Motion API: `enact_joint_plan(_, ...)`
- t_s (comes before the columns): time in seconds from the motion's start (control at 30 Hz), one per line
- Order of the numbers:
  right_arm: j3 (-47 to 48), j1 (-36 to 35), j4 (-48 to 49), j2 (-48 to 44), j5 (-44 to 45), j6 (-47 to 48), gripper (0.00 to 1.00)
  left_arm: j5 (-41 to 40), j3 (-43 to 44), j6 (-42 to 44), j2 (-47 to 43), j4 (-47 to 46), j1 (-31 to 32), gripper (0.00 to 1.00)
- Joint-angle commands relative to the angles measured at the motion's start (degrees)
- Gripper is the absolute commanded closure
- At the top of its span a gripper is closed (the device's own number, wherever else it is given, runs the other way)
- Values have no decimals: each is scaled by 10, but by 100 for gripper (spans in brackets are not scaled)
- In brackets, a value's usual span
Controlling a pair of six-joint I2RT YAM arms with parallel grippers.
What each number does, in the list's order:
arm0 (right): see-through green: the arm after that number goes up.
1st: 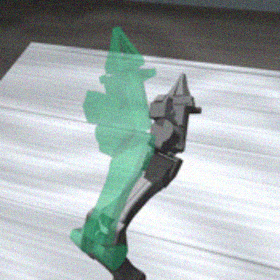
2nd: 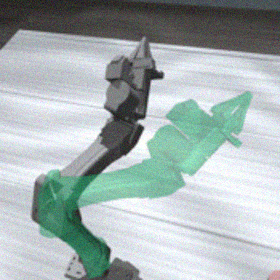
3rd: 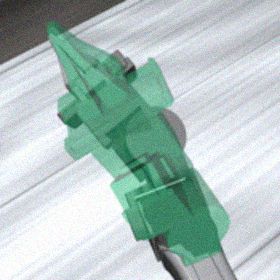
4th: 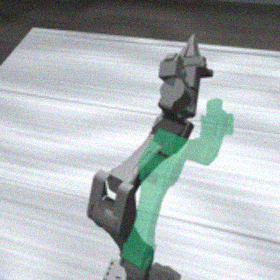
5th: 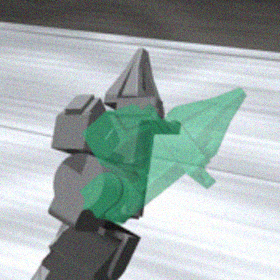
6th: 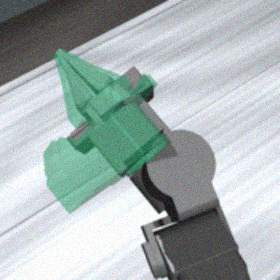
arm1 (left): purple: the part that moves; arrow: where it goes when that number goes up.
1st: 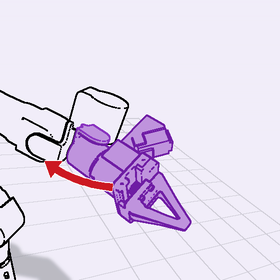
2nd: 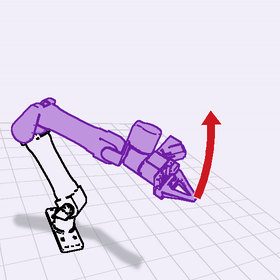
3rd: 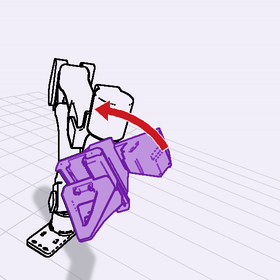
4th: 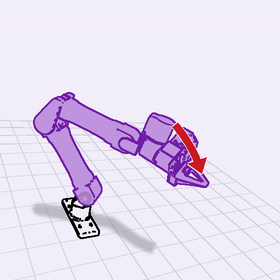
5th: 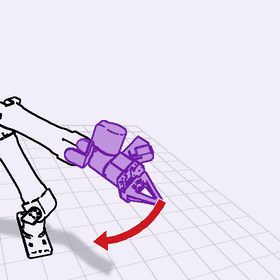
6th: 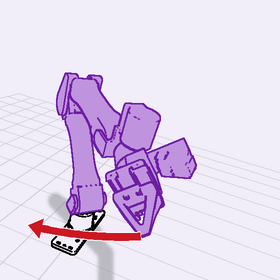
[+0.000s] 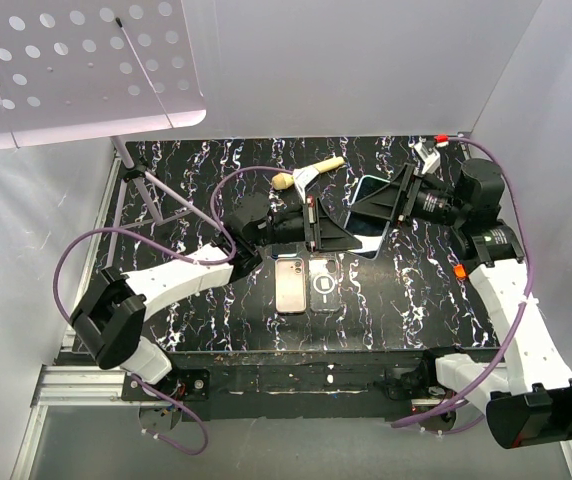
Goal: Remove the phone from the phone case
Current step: Remove the phone case at the center of the board.
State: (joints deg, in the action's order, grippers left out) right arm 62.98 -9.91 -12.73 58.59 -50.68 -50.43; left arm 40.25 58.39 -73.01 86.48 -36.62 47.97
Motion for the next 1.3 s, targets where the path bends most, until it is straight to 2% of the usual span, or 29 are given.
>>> enact_joint_plan(0.0,45,2,-84,-37,9,61,30,-44,1,-2,-46,-24,-36,100)
enact_joint_plan(0.13,1,5,-49,-72,34,31,29,-65,-26,-34,-78,-35,-68,100)
enact_joint_plan(0.23,-55,5,21,-103,52,-10,29,-91,-49,-69,-94,-45,-83,100)
enact_joint_plan(0.3,-80,4,70,-110,50,-33,31,-98,-58,-90,-92,-58,-89,100)
enact_joint_plan(0.33,-87,3,81,-109,46,-38,36,-98,-60,-104,-88,-66,-89,100)
enact_joint_plan(0.43,-91,-2,87,-100,40,-33,48,-105,-70,-148,-78,-112,-89,100)
enact_joint_plan(0.63,-102,-25,102,-93,62,-33,48,-120,-68,-194,-68,-143,-87,100)
enact_joint_plan(1.1,-88,-81,165,-34,106,-53,59,-112,-65,-221,-58,-174,-71,100)
enact_joint_plan(1.2,-82,-90,175,-21,121,-50,70,-111,-68,-237,-52,-194,-69,100)
enact_joint_plan(1.23,-82,-90,175,-18,130,-47,78,-111,-70,-242,-50,-198,-68,100)
enact_joint_plan(1.27,-80,-89,158,-18,147,-32,90,-112,-71,-243,-51,-206,-68,100)
